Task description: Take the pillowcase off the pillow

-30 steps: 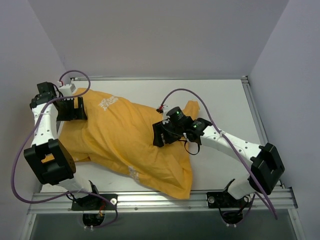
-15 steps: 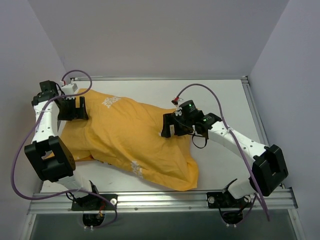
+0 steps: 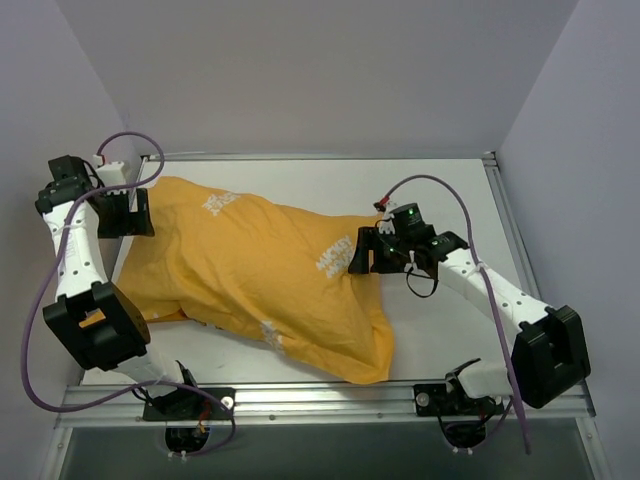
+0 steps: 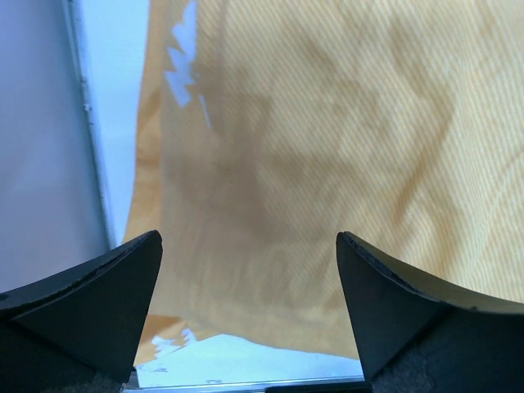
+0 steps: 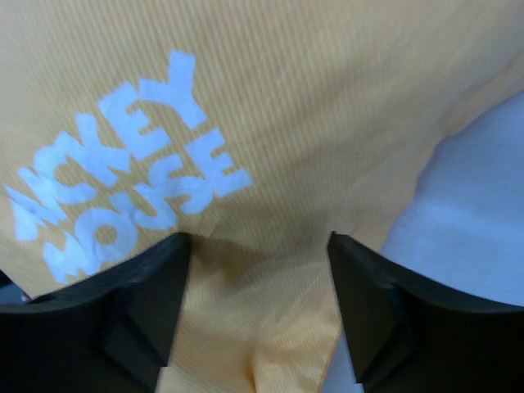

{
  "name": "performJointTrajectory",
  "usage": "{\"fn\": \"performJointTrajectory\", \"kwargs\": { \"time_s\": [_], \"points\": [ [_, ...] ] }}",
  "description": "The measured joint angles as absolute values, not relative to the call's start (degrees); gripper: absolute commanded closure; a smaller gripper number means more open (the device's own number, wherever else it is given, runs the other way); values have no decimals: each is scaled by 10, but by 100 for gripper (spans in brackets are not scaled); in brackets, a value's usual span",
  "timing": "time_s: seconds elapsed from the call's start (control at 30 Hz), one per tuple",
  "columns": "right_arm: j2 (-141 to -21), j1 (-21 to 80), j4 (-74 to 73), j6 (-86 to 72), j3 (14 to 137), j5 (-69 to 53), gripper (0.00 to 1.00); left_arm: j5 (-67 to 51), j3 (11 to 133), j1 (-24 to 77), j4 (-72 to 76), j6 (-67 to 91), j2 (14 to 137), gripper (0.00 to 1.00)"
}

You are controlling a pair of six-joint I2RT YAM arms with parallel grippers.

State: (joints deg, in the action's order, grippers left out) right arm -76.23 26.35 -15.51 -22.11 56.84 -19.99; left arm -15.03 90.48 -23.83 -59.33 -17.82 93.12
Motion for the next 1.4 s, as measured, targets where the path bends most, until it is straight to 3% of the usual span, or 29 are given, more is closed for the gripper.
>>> {"fn": "performJointTrajectory", "kwargs": {
  "time_s": [0.03, 0.07, 0.13, 0.17, 0.2, 0.37, 0.57, 0.6, 0.63, 0.67, 0.77, 0.97, 1.23, 1.4],
  "points": [
    [-764, 264, -142, -230, 546, -213, 48, -150, 913, -243, -597, -181, 927, 4],
    [-766, 267, -133, -239, 532, -220, 63, -150, 921, -246, -600, -183, 924, 4],
    [-778, 265, -118, -252, 514, -237, 79, -150, 934, -249, -604, -185, 917, 3],
    [-783, 263, -114, -253, 514, -241, 93, -150, 937, -249, -605, -187, 914, 4],
    [-791, 256, -106, -252, 514, -249, 100, -151, 940, -249, -607, -187, 913, 4],
    [-851, 166, -101, -237, 578, -272, 100, -154, 940, -249, -616, -188, 913, 4],
    [-1092, 69, -121, -201, 919, -227, 100, -183, 940, -247, -634, -194, 916, 4],
    [-1137, 63, -127, -195, 988, -217, 88, -188, 940, -245, -639, -197, 916, 4],
    [-1183, 60, -140, -192, 1062, -208, 69, -194, 940, -243, -646, -202, 916, 4],
    [-1224, 57, -147, -192, 1130, -201, 43, -199, 940, -239, -650, -207, 916, 5],
    [-1284, 50, -166, -182, 1250, -197, 1, -205, 927, -220, -655, -224, 910, 6],
    [-1206, 55, -195, -162, 1203, -141, 0, -187, 889, -130, -654, -247, 904, 6],
    [-934, 59, -165, -166, 860, -100, 0, -182, 955, -43, -614, -231, 979, 6],
    [-896, 61, -111, -202, 701, -133, 2, -182, 1044, -29, -579, -218, 1091, 6]
  ]
}}
